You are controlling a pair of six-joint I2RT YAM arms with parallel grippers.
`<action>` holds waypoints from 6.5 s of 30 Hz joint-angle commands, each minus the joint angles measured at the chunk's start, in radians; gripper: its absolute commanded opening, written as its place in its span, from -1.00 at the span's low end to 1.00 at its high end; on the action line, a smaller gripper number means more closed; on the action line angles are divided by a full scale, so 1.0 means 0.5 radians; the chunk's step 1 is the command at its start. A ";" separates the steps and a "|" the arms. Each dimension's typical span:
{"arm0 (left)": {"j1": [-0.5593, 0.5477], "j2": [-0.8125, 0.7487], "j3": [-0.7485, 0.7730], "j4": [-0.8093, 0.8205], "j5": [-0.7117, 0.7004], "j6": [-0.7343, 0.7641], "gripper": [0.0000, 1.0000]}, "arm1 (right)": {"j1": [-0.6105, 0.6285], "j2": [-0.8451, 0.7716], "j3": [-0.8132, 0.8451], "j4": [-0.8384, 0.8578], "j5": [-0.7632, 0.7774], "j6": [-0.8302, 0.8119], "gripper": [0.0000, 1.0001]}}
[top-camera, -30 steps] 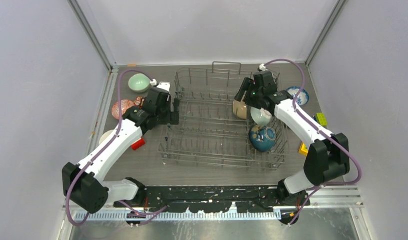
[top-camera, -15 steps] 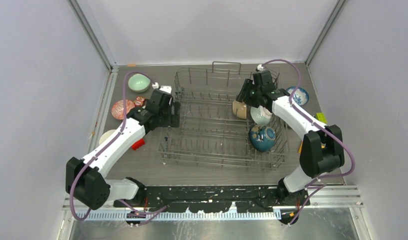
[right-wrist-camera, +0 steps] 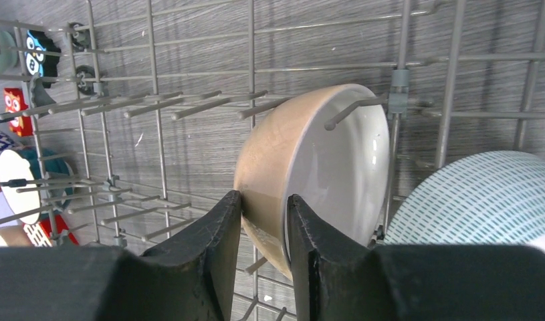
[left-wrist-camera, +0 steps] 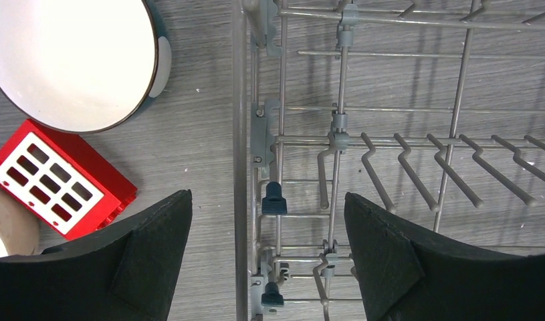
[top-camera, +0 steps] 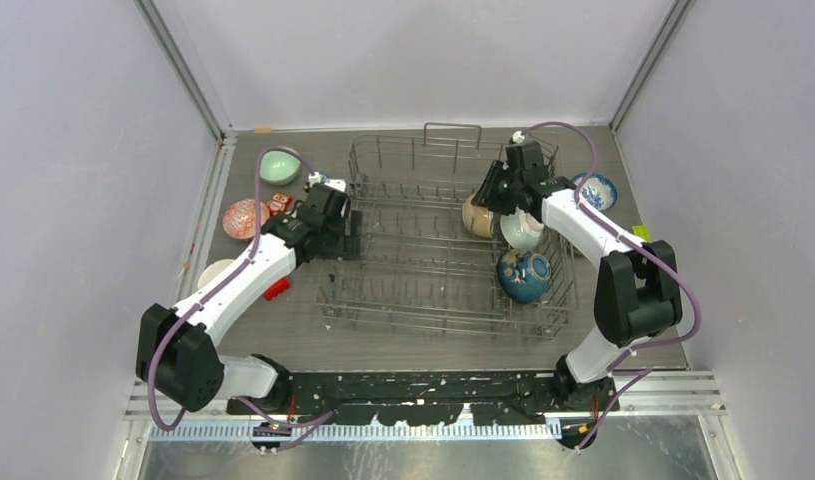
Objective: Unload the bowls from the dish rack
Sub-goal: Pick up the bowl from the dish rack, then place the bowl with the bowl.
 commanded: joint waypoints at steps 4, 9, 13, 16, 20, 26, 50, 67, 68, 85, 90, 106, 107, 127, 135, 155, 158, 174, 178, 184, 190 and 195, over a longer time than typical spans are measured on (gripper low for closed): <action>0.003 0.028 0.009 0.033 0.049 -0.021 0.68 | 0.042 0.070 0.034 0.231 -0.319 0.150 -0.40; 0.003 0.050 0.003 0.039 0.049 -0.021 0.67 | 0.027 0.084 0.003 0.307 -0.394 0.192 -0.70; 0.003 0.063 0.002 0.045 0.041 -0.028 0.66 | 0.008 0.054 -0.001 0.398 -0.512 0.219 -0.97; 0.004 0.084 0.001 0.051 0.037 -0.041 0.66 | -0.014 0.026 -0.015 0.517 -0.654 0.300 -0.98; 0.006 0.117 0.001 0.065 0.044 -0.057 0.64 | -0.040 -0.043 -0.021 0.620 -0.779 0.370 -0.98; 0.006 0.149 0.010 0.070 0.045 -0.078 0.62 | -0.089 -0.135 -0.024 0.698 -0.890 0.480 -0.98; 0.300 0.004 0.196 -0.003 0.107 -0.035 0.86 | -0.153 -0.150 -0.188 0.951 -1.004 0.651 -0.98; 0.300 0.232 0.105 0.155 0.207 -0.153 -0.99 | -0.154 -0.235 -0.151 1.156 -1.135 0.917 -0.98; 0.300 0.245 0.106 0.153 0.195 -0.161 -0.99 | -0.155 -0.245 -0.146 1.143 -1.135 0.915 -0.98; 0.303 0.307 0.130 0.146 0.156 -0.211 -0.99 | -0.152 -0.303 -0.134 1.271 -1.217 1.066 -0.98; 0.303 0.296 0.153 0.136 0.175 -0.234 -1.00 | -0.143 -0.334 -0.105 1.343 -1.233 1.115 -0.98; 0.303 0.119 0.344 0.007 0.292 -0.296 0.45 | 0.097 -0.561 0.366 0.600 -1.094 0.607 -0.98; 0.303 0.095 0.363 -0.007 0.292 -0.299 0.57 | 0.118 -0.571 0.410 0.531 -1.073 0.555 -0.98; 0.303 -0.612 0.650 -0.075 0.598 -0.359 0.99 | 1.451 -0.748 1.164 -1.070 0.521 -1.037 -0.98; 0.303 -0.642 0.549 0.131 1.207 -0.377 1.00 | 2.145 -0.862 0.817 -1.077 1.191 -1.602 -0.98; -0.240 -0.599 0.778 -0.254 1.498 0.663 0.99 | 3.436 -0.672 0.502 -1.827 1.663 -1.830 -0.98; -0.569 -0.512 0.910 -0.474 1.227 0.761 0.99 | 3.485 -0.677 0.428 -1.839 1.688 -1.822 -0.99; -1.528 0.185 1.501 -1.246 0.252 0.843 0.60 | 3.488 -0.582 0.544 -1.842 1.628 -1.803 -0.98; -1.545 0.249 1.545 -1.253 0.259 0.851 0.44 | 3.485 -0.588 0.518 -1.815 1.639 -1.804 -0.98; -1.584 0.321 1.550 -1.243 0.290 0.830 0.41 | 3.485 -0.585 0.514 -1.793 1.653 -1.799 -0.98; -1.625 0.370 1.510 -1.215 0.322 0.801 0.22 | 3.487 -0.582 0.526 -1.769 1.681 -1.827 -0.98; -1.627 0.381 1.487 -1.183 0.339 0.783 -0.15 | 3.485 -0.571 0.520 -1.761 1.689 -1.834 -0.98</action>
